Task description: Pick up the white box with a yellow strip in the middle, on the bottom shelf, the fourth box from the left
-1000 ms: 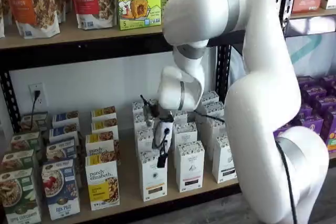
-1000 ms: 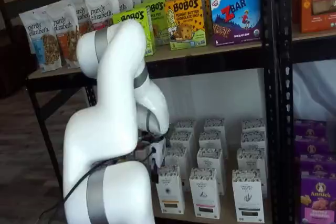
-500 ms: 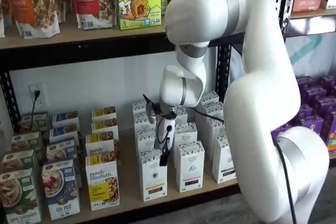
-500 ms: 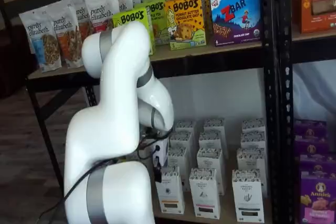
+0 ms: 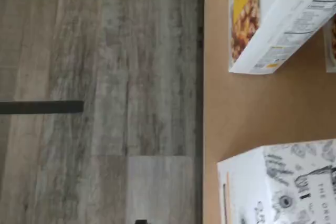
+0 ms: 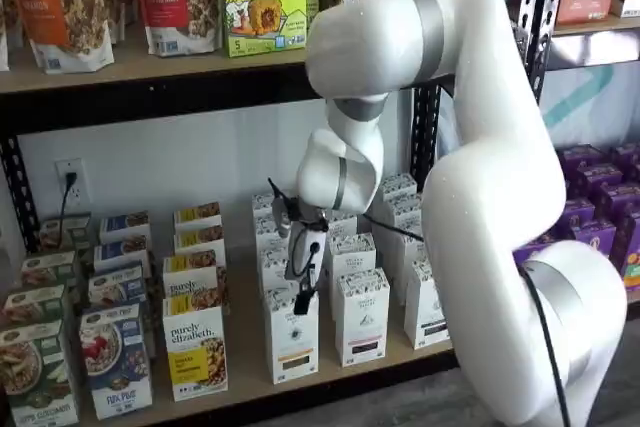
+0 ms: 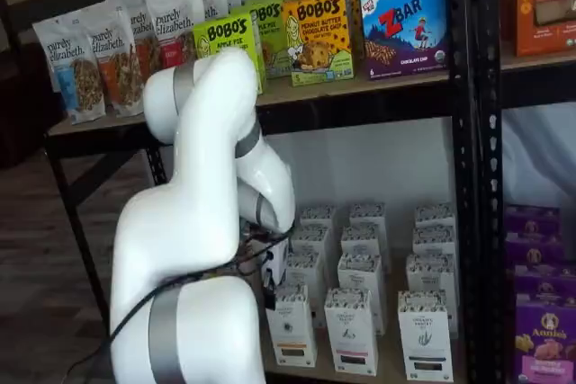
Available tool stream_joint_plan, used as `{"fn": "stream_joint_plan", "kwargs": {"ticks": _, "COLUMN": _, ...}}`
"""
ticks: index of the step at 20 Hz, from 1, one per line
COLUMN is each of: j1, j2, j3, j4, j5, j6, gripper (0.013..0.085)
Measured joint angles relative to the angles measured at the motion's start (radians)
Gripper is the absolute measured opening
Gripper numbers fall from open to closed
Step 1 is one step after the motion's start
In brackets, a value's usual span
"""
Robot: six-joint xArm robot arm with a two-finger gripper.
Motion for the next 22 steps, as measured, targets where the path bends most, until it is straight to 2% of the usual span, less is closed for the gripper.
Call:
{"fn": "stream_joint_plan", "kwargs": {"ticks": 7, "j1": -0.009, "j2": 0.077, "j3": -0.099, "j4": 0.0, "j5": 0.009, "j6": -0.003, "gripper": 0.085}}
{"fn": "stream_joint_plan", "kwargs": {"ticks": 15, "j1": -0.022, "j2": 0.182, "j3": -0.233, "j4": -0.053, "j5": 0.025, "j6": 0.037, "gripper": 0.085}}
{"fn": "stream_joint_plan", "kwargs": {"ticks": 19, "j1": -0.027, "j2": 0.222, "j3": -0.28, "j4": -0.114, "j5": 0.036, "j6": 0.087, "gripper": 0.085}}
{"fn": "stream_joint_plan", "kwargs": {"ticks": 22, "j1": -0.029, "j2": 0.243, "j3": -0.301, "j4": -0.139, "j5": 0.042, "j6": 0.107, "gripper": 0.085}}
